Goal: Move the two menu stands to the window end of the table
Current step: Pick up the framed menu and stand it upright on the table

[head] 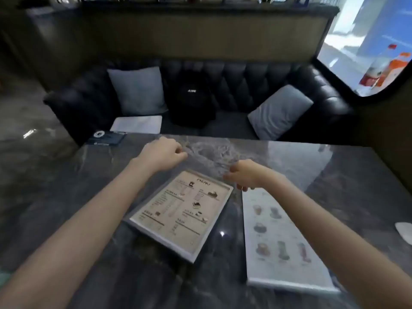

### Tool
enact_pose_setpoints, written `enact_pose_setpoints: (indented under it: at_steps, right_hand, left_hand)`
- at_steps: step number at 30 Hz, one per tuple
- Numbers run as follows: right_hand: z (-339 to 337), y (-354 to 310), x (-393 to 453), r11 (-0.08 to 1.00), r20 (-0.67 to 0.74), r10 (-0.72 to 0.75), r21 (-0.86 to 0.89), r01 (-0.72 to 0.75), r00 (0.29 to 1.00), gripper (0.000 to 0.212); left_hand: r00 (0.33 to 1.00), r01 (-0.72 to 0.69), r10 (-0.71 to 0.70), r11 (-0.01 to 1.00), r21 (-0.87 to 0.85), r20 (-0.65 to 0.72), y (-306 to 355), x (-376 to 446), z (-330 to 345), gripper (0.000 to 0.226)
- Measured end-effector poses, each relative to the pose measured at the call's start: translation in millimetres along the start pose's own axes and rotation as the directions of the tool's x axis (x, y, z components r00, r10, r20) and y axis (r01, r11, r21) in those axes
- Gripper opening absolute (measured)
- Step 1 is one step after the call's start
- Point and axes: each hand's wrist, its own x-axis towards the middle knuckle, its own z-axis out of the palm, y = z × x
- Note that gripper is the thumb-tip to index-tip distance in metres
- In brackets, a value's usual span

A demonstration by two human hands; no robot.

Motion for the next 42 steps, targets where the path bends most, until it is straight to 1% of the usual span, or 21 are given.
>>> enact_pose_setpoints:
  at_steps: [1,3,5,8,10,13,14,16,17,18,19,20,21,23,24,26,29,31,35,38,42]
  right_hand:
    - [13,2,4,0.999,0.017,0.020,0.025,-0.020,1.000,0.032]
    - [42,10,13,0.995,-0.006,0.077,0.062,-0.077,0.997,0.036]
    - [80,19,22,0.980,-0.063,0.136,0.155,-0.125,0.989,0.038]
    - [130,27,31,0.933,-0.182,0.213,0.330,-0.144,0.960,0.035]
    - [157,28,31,0.876,-0.206,0.274,0.457,-0.155,0.940,0.041]
    - [182,24,24,0.796,-0.200,0.274,0.596,-0.105,0.941,0.058]
    - [187,23,22,0.740,-0.176,0.279,0.666,-0.094,0.944,0.064]
    - [192,22,23,0.554,-0.077,0.328,0.823,-0.126,0.941,0.071]
    - [194,24,24,0.445,-0.007,0.342,0.882,-0.156,0.940,0.073]
    - [196,27,26,0.340,0.066,0.336,0.922,-0.186,0.940,0.072]
    - [197,31,29,0.239,0.132,0.307,0.948,-0.210,0.943,0.066]
    - [197,35,32,0.153,0.185,0.265,0.961,-0.231,0.946,0.058]
    - [198,39,35,0.073,0.230,0.221,0.965,-0.251,0.948,0.049]
    - [194,40,37,-0.069,0.297,0.123,0.955,-0.290,0.947,0.034]
    - [192,40,38,-0.102,0.313,0.088,0.947,-0.304,0.946,0.029]
    - [189,40,39,-0.122,0.336,0.050,0.937,-0.328,0.941,0.024]
    - [183,40,41,-0.109,0.370,0.048,0.925,-0.364,0.928,0.027]
    - [180,40,43,-0.076,0.393,0.069,0.918,-0.388,0.917,0.030]
    - [177,38,49,0.018,0.416,0.115,0.907,-0.421,0.902,0.037]
    - [170,36,48,0.079,0.390,0.114,0.913,-0.400,0.914,0.033]
    - [151,36,40,0.152,0.296,0.097,0.939,-0.308,0.950,0.028]
  left_hand:
    - [1.000,0.022,-0.023,0.999,0.038,0.017,-6,-7,9,0.035]
    - [0.998,0.060,-0.059,0.997,0.058,-0.017,-23,-13,34,0.034]
    - [0.993,0.117,-0.117,0.993,0.006,-0.030,-39,-22,61,0.033]
    - [0.987,0.159,-0.160,0.985,-0.064,-0.017,-60,-27,98,0.032]
    - [0.977,0.213,-0.211,0.975,-0.063,0.032,-72,-29,118,0.036]
    - [0.913,0.381,-0.364,0.922,-0.065,0.184,-87,-30,137,0.046]
    - [0.885,0.429,-0.404,0.901,-0.067,0.230,-92,-30,142,0.048]
    - [0.827,0.522,-0.458,0.841,-0.142,0.325,-101,-29,146,0.049]
    - [0.799,0.573,-0.469,0.785,-0.238,0.377,-104,-28,145,0.047]
    - [0.779,0.613,-0.464,0.706,-0.356,0.421,-106,-26,144,0.040]
    - [0.760,0.647,-0.459,0.607,-0.462,0.460,-107,-24,142,0.031]
    - [0.740,0.673,-0.457,0.523,-0.524,0.494,-108,-22,140,0.023]
    - [0.723,0.691,-0.454,0.464,-0.554,0.521,-110,-21,138,0.016]
    - [0.703,0.711,-0.446,0.398,-0.580,0.554,-111,-19,136,0.007]
    - [0.699,0.714,-0.442,0.385,-0.584,0.562,-111,-18,136,0.007]
    - [0.694,0.719,-0.436,0.379,-0.583,0.573,-111,-18,137,0.007]
    - [0.698,0.715,-0.432,0.379,-0.587,0.571,-111,-19,138,0.007]
    - [0.699,0.714,-0.429,0.380,-0.588,0.572,-111,-20,138,0.009]
    - [0.704,0.710,-0.431,0.392,-0.585,0.565,-111,-21,138,0.023]
    - [0.714,0.698,-0.439,0.386,-0.604,0.544,-109,-21,136,0.029]
    - [0.749,0.655,-0.433,0.375,-0.656,0.501,-100,-20,122,0.043]
